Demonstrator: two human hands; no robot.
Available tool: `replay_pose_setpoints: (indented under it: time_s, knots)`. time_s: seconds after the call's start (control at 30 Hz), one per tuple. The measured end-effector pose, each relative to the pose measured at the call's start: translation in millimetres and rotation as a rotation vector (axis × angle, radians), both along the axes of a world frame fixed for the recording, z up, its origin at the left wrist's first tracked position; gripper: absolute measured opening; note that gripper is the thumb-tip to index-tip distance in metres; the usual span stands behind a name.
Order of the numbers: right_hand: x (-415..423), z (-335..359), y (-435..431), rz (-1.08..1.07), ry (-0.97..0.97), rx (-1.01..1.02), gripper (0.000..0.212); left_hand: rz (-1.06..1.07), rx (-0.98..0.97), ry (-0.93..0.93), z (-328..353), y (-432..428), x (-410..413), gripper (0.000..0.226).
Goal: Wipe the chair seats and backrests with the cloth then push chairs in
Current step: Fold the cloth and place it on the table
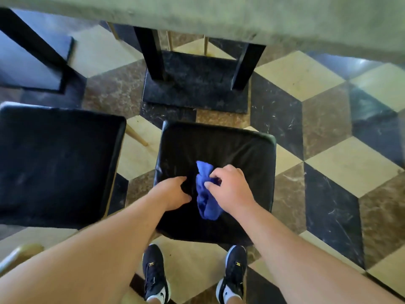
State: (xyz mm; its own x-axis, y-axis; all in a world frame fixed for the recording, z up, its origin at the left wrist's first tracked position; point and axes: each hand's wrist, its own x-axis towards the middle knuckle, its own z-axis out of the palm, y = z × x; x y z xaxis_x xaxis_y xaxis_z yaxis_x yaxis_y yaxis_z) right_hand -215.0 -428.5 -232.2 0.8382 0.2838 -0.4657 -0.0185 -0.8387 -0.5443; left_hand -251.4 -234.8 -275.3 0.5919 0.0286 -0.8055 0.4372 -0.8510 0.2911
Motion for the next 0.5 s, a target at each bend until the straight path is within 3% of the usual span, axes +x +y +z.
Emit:
replay_pose_setpoints:
  time_s: [0.07,0.17,0.23,0.33,0.5]
  knots:
    - [6,35,7,-0.025,0.003,0.104,0.007,0.052,-0.083,-0.071,33,0,3,0.057]
    - [9,90,21,-0.072,0.022,0.217,0.002,0.207,-0.149,-0.135,86,14,9,0.080]
    - [12,127,33,-0.085,0.006,0.280,0.008,0.321,-0.226,-0.189,119,26,13,0.082]
    - [15,190,55,-0.092,-0.054,0.387,0.017,0.404,-0.275,-0.236,174,49,20,0.052]
    - [20,281,86,-0.122,-0.167,0.450,0.013,0.528,-0.367,-0.382,268,87,20,0.016]
